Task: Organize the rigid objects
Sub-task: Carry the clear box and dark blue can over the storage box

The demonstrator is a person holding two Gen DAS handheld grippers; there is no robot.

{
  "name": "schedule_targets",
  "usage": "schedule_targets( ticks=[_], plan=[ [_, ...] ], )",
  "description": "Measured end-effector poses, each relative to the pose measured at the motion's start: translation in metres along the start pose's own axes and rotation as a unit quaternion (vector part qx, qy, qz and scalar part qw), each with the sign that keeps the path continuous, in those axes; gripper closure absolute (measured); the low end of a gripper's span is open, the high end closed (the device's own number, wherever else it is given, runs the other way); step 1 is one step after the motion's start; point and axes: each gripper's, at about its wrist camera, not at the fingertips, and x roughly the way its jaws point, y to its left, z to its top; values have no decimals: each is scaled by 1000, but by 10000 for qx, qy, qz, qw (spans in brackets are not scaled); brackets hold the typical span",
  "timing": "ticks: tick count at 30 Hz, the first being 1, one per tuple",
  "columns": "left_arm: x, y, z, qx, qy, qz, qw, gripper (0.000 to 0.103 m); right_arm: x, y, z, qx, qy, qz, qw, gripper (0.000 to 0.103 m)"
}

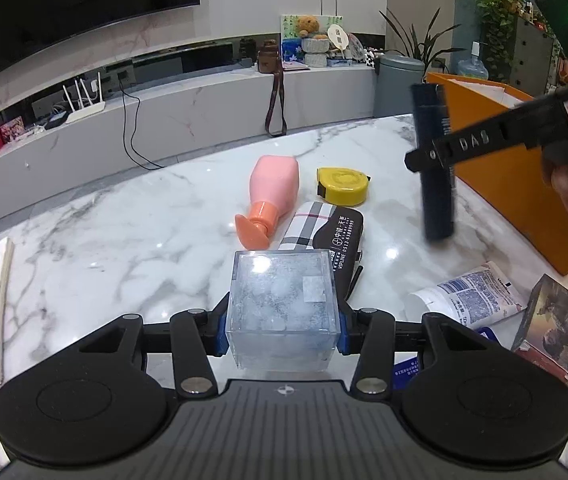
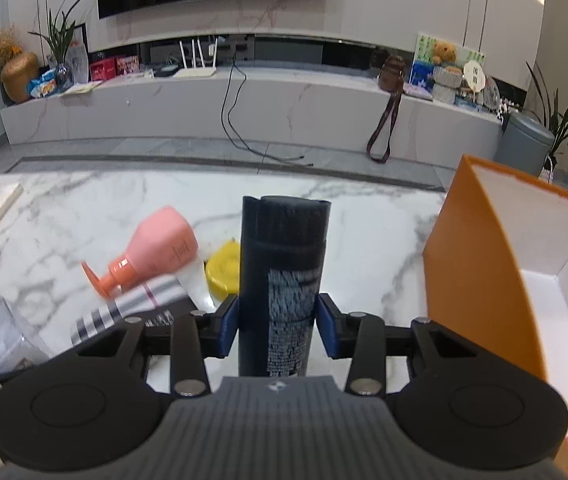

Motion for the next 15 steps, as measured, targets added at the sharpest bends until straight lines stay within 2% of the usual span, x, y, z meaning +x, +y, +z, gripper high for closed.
schedule_targets(
  ticks=[9,15],
  plan=[
    [-17,-1,-4,119,-9,137,9998,50,-21,-2,12,51,-239,64,9997,61],
    [-26,-2,5,172,-48,179,9997,50,-35,-9,20,199,-442,138,9987,61]
  ],
)
